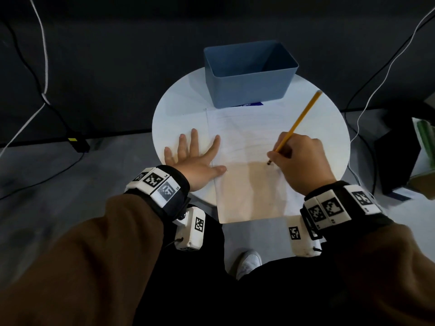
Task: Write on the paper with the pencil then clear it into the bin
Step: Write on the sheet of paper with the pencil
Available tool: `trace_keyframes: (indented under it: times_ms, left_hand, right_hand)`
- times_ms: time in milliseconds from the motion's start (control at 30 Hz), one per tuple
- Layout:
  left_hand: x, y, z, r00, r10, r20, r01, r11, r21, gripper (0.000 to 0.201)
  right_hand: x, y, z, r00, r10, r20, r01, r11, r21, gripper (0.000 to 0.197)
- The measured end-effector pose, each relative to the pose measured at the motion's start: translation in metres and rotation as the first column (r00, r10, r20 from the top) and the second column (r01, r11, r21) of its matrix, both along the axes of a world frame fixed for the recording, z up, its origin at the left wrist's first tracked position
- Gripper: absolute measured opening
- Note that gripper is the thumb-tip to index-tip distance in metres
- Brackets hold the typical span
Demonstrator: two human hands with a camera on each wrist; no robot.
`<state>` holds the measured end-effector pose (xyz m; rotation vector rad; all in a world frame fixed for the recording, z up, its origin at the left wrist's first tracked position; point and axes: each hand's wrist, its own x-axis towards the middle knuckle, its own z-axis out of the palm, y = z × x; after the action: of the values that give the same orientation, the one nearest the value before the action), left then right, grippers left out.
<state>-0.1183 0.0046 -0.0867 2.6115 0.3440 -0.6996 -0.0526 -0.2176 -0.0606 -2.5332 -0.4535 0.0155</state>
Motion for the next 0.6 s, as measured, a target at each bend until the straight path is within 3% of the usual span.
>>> trace_keyframes:
  times_ms: [100,333,467,600]
  left_hand:
    - [0.001,0.000,0.000,1.000,-0.002,-0.002,0.002,1.000,0.010,0.074]
    - [0.001,-0.001,0.000,1.000,0.004,-0.006,-0.003,1.000,0.011,0.074]
    - [0.002,-0.001,0.000,1.000,0.013,-0.012,-0.013,1.000,0.011,0.074]
    - [0.001,0.000,0.000,1.000,0.005,-0.003,-0.005,1.000,0.003,0.074]
  right_hand:
    - [-0.002,-0.012,0.009,0.999,-0.033,0.038,0.033,0.999,-0.016,0.020]
    - [-0.007,0.025,0.006,0.990,0.136,0.032,-0.139,0.982,0.125,0.017]
    - [-0.005,0.034,-0.006,0.981,0.192,-0.034,-0.188,0.977,0.097,0.019]
    - [0.004,0.015,-0.005,0.990,0.137,-0.021,-0.136,0.990,0.035,0.021]
